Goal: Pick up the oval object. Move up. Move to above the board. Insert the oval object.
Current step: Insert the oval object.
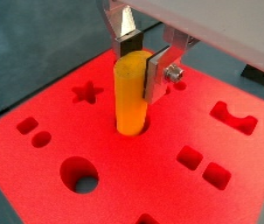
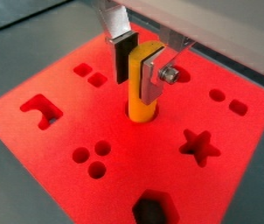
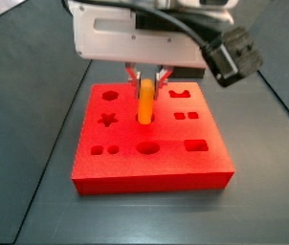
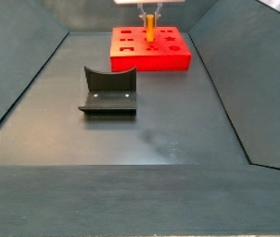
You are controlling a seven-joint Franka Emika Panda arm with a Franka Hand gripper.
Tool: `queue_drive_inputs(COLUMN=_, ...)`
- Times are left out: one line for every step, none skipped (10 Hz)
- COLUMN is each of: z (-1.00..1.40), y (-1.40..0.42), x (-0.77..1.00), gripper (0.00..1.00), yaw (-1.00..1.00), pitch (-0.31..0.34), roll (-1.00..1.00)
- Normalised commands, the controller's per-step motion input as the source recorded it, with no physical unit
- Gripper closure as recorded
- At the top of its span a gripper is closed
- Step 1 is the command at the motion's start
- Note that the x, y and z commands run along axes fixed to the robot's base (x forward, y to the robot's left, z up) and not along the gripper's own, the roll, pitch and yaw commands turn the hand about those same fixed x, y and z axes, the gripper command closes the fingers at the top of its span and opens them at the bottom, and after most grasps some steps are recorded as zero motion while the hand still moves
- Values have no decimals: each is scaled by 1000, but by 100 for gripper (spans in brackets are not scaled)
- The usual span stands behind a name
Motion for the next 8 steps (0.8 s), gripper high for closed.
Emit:
queue_drive_inputs(z=-400, y=0, x=-11, gripper=100, yaw=0, pitch=-120, roll=97)
queue_drive_inputs(z=-437, y=0, x=-11, gripper=100, yaw=0, pitch=-137, roll=93)
queue_drive_inputs(z=-489, y=0, x=-20, gripper=100, yaw=0, pitch=-171, roll=67)
queue_drive_inputs(z=-509, y=0, x=0, gripper=100, yaw=0, pitch=-183, roll=26)
queue_drive_inputs(z=-477, y=0, x=-31, gripper=100, yaw=0, pitch=-204, roll=14)
queue_drive_inputs(z=0, y=63, x=0, gripper=100, yaw=-3, pitch=0, roll=-67)
queue_drive_inputs(z=0, y=0, x=0, gripper=100, yaw=0, pitch=-10, roll=-33)
queue_drive_inputs(z=0, y=0, x=0, gripper=100, yaw=0, pitch=0, roll=-10)
